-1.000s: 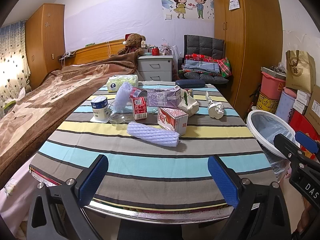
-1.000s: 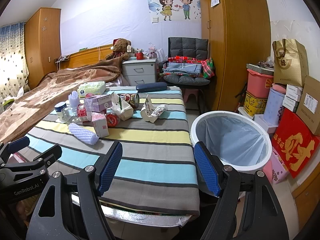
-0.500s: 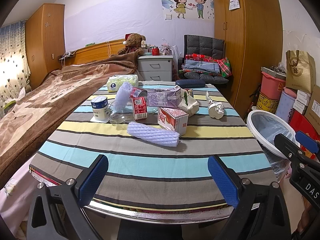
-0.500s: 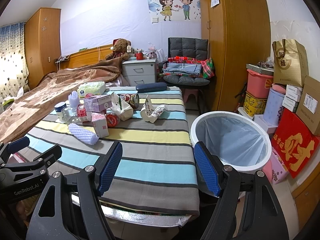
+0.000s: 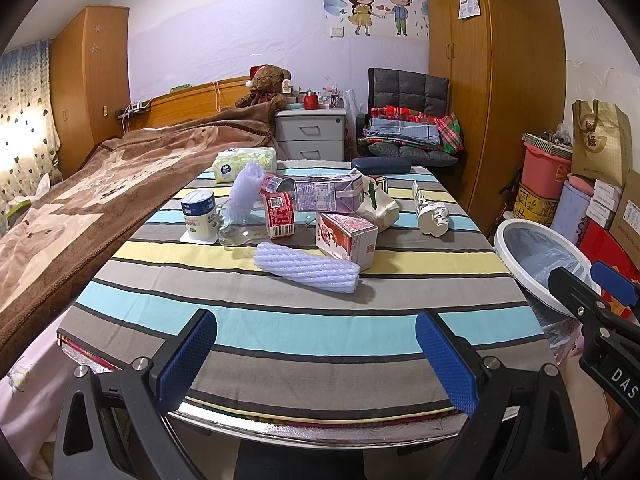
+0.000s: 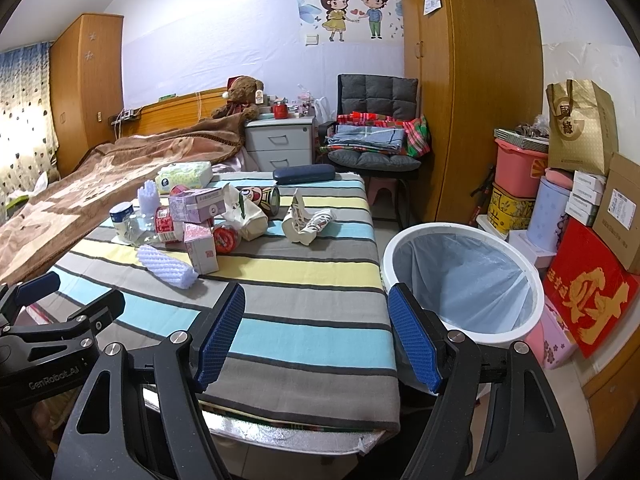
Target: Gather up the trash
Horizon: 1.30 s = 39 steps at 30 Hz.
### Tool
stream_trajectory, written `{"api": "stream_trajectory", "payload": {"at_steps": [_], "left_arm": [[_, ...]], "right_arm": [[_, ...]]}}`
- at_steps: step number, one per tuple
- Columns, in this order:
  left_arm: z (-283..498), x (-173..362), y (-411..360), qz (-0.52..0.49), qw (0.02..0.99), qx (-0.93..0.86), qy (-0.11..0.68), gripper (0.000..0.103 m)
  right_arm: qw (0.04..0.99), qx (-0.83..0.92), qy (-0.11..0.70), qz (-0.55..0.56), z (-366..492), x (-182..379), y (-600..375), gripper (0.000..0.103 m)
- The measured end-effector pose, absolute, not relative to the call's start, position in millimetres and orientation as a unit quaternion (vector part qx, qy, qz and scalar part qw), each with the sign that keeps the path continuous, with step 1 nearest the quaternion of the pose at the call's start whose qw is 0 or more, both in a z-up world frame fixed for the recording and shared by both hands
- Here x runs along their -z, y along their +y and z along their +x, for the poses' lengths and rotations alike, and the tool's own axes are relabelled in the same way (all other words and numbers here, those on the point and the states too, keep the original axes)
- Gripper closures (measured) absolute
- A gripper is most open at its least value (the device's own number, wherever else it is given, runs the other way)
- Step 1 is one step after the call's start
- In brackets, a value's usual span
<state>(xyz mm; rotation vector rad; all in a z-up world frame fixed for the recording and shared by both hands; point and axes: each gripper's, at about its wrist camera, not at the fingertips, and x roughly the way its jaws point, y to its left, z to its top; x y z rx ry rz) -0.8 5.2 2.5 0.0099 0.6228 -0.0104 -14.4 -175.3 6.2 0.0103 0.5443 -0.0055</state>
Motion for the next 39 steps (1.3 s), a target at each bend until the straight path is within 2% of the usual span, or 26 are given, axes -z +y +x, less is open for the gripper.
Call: {"api": "stream_trajectory", "payload": {"at_steps": [12,23,31,39], "left_arm": [[26.2,12.3,34.3,-0.010,0.942,-0.008,0.335,0.002],[66.0,9.6,92.7,-0.032,0.940,-0.036,0.338,0.002],[110.0,12.0,137.6,-0.058,0.937,-0.037,0.342,0.002],[163.1,21.3,163.5,-0.041,0.931,-0.052,0.358,0.002]], "right_arm": [[0.960,-0.032,0.277,0.000,9.3,3.0,-161.5,0.027],[0.950,-0.091,0.297,0.005,54.8,10.3,-132.4,0.027],[0.942,-0.115,0.317,-0.002,79.5,15.4,-109.2,0.027],[0.932,-0.112,0.345,0.001,97.5,21.0,-98.3,0.027]]}}
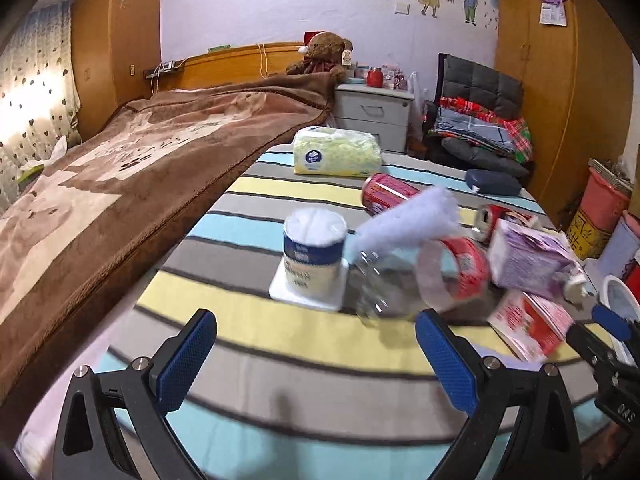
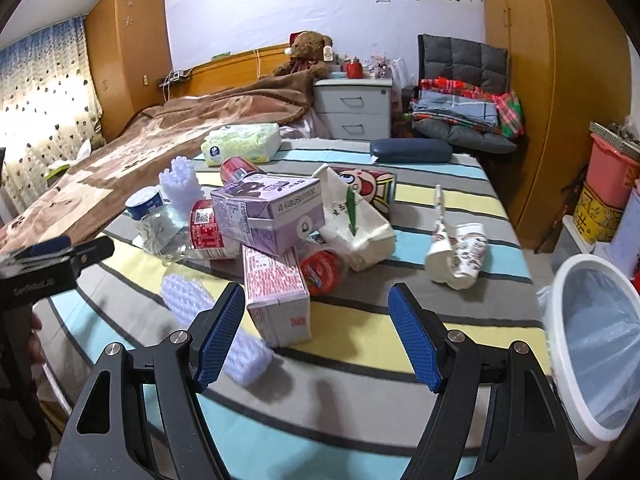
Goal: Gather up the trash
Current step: 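Reach the right tool to the pink juice carton and close on it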
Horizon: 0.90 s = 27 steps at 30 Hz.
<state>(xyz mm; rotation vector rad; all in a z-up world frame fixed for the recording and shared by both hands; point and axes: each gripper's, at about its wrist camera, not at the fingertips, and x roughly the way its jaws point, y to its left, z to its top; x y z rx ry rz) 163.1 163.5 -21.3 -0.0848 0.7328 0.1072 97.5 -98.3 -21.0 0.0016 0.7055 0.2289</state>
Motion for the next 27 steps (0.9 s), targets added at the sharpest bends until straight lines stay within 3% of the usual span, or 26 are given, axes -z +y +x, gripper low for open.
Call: {"api": "stream_trajectory", "payload": {"at_steps": [20,27], "left_arm": [[239.6,45.3,185.7,-0.051,0.922,-0.053,0.380,0.014],[249.8,54.5,187.5,-0.053,0.915,-0.050,0.397,0.026]], "right_arm": [[0.926,-0.130,0.354,-0.001,116.1,17.4,-87.2,0.035],[0.924,-0.138,0.356,-0.003,119.5,18.3,-84.8,0.035]]}}
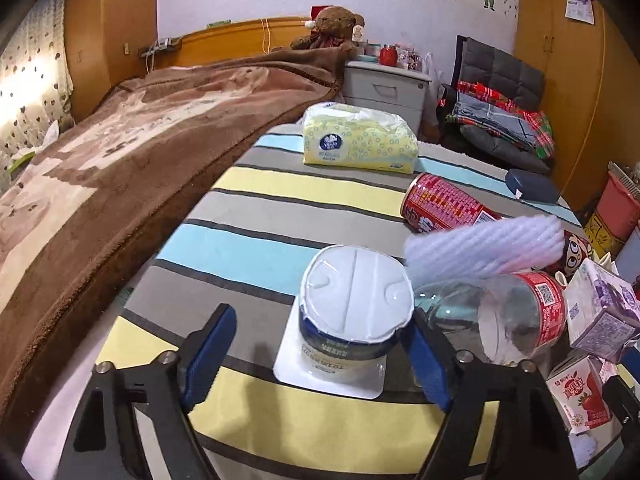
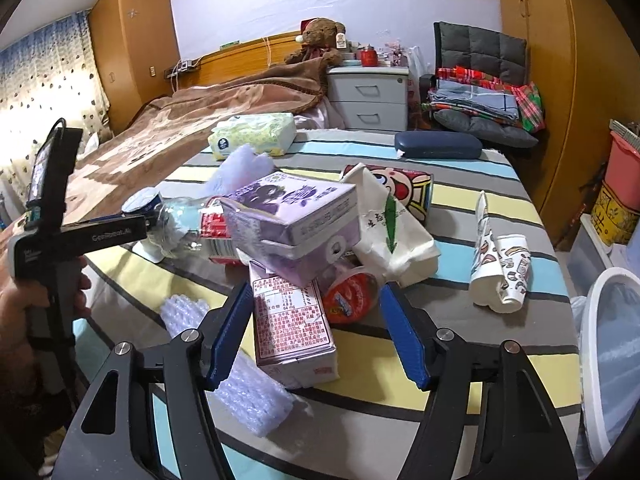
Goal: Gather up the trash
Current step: 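Reach the right tool to the pink juice carton and close on it, then carry the pink carton over the white bin and open the right tool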
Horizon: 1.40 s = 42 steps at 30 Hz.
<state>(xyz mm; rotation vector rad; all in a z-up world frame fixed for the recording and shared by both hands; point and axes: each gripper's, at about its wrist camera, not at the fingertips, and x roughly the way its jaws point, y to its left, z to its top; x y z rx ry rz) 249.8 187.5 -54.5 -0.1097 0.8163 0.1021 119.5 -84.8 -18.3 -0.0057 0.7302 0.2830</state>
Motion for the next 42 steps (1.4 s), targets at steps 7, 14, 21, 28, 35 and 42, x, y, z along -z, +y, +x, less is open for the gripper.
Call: {"api": "stream_trajectory", "payload": {"at_steps": [7,14,21,28,35,42], "left_arm": [[259.0,65.2,191.9,-0.069,0.906,-0.046,0.415,0.032],[266.7,68.8,185.3,-0.060,0.904,-0.031,0.421,0.045],[266.2,67.3,182.2,-0.057,0.905,-0.020,0.421,0.055],[254.4,58.4,179.2,-0.051,0.911,-0.018,0.409,0.055],[227.8,45.0,172.9,-0.050,0.915,-0.018,0.401,0.055],[194.5,30.0,167.6,-0.049,0.920,-0.020,0.389,0.055]], "right_arm": [[0.922,-0.143,0.359,-0.023,118.7,20.3,-75.3,0.035],[0.914,-0.141,0.379,-0.018,130.9,30.8,-77.0,0.060],[0.913,-0.150,0.378,-0.017,126.5,30.4,-75.8,0.065],[0.915,-0.154,0.373,-0.006,120.3,29.1,-79.5,0.065],[0.913,-0.171,0.371,0.014,113.2,25.7,-81.8,0.065],[0.911,-0.197,0.362,0.034,100.3,19.0,-86.0,0.065]]}}
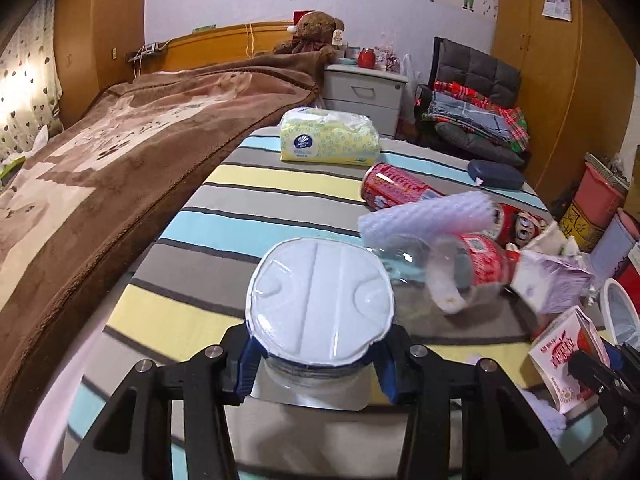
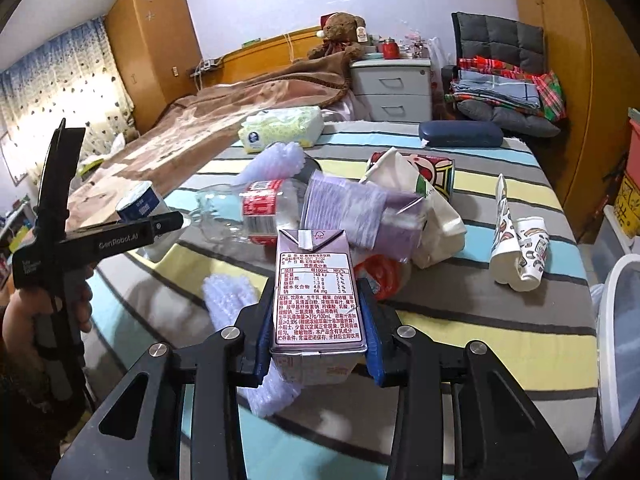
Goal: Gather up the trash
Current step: 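Carry the pink carton over the white bin and open the right tool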
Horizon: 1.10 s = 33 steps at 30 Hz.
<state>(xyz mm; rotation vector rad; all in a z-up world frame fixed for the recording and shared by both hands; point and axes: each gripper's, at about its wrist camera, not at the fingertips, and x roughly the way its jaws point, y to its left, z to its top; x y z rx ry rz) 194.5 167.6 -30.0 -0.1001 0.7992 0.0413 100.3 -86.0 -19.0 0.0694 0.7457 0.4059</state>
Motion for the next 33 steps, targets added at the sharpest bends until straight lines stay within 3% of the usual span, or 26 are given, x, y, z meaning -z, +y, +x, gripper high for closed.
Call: {"api": "stream_trajectory", "payload": {"at_steps": [33], "left_arm": [[114.6,-34.3,-33.8,0.028,0.924,0.182,0.334,0.055]], "right_arm": [[0.956,-0.040,0.283,0.068,47.1,-12.8,-199.0,0.065]]}}
